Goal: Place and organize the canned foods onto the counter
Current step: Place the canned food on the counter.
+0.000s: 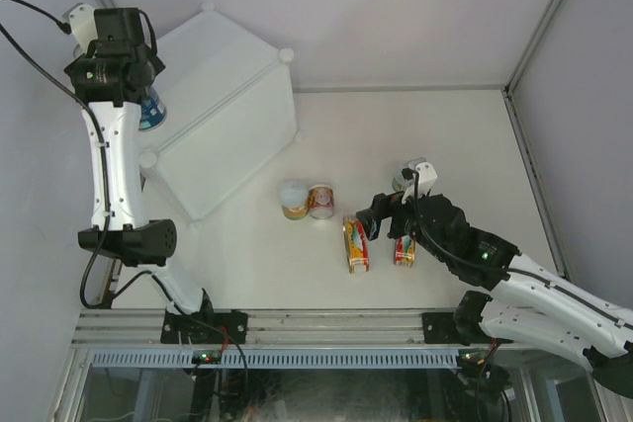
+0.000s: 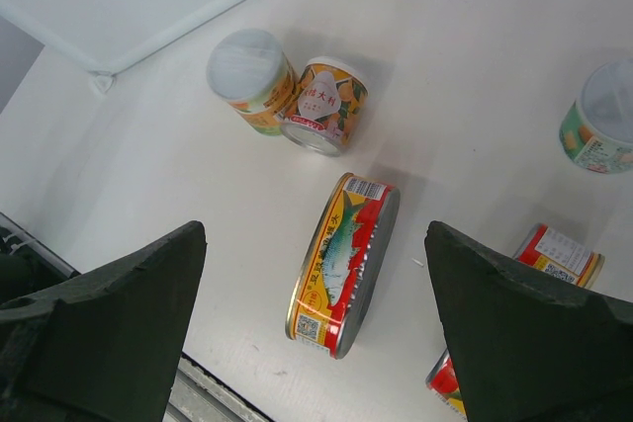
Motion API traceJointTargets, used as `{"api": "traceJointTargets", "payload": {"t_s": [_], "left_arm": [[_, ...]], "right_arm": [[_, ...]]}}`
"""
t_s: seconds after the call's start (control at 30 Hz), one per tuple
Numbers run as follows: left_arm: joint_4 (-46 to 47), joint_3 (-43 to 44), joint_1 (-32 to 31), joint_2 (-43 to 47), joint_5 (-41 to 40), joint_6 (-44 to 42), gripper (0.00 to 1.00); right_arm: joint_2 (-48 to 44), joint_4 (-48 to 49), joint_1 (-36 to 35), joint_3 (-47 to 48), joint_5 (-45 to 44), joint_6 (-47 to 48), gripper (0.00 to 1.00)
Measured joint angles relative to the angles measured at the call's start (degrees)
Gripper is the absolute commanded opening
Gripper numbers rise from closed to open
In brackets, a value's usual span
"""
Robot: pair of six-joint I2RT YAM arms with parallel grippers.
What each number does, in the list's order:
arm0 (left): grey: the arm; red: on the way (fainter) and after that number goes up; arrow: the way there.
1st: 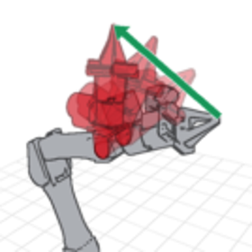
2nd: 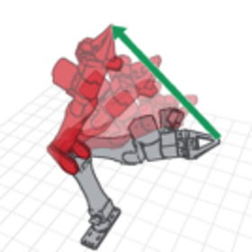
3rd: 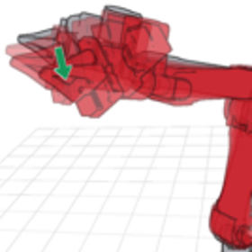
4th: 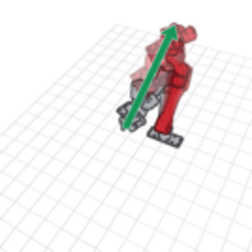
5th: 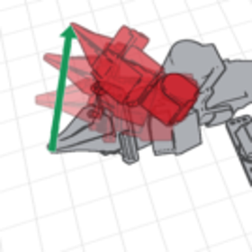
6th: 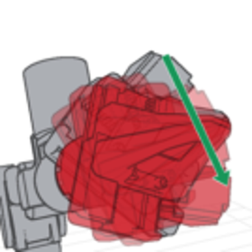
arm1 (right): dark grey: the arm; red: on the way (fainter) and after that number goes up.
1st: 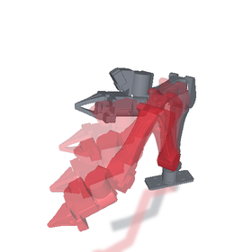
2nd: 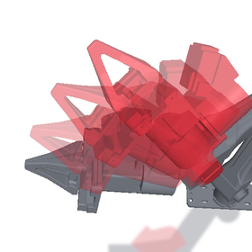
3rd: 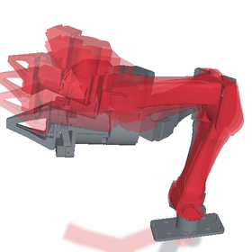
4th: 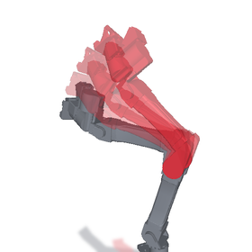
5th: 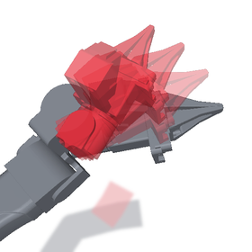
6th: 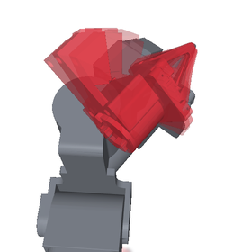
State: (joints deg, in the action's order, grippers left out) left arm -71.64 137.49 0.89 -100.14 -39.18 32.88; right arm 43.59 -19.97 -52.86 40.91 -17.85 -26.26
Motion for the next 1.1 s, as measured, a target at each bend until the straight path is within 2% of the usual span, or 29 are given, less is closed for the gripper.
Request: {"api": "traceJointTargets", "payload": {"t_s": [0.3, 0.8, 0.93, 1.1], "left_arm": [[4.94, -0.11, 0.04, 1.09, -0.22, 0.00, 1.00], [7.19, -0.11, 0.04, 3.91, -1.29, 0.00, 1.00], [7.93, -1.27, 0.04, 6.93, -1.88, -0.04, 1.00], [11.34, -8.83, -0.55, 15.39, -3.28, -0.90, 1.00]], "right_arm": [[0.00, -0.07, -0.59, 0.00, -0.07, -0.15, 0.91], [-0.09, -0.42, -1.27, 0.00, -0.57, -0.13, 0.91], [0.22, -0.37, -1.60, 0.00, -0.92, -0.13, 0.91], [2.14, -0.37, -2.10, 0.79, -1.18, -0.02, 0.91]]}}
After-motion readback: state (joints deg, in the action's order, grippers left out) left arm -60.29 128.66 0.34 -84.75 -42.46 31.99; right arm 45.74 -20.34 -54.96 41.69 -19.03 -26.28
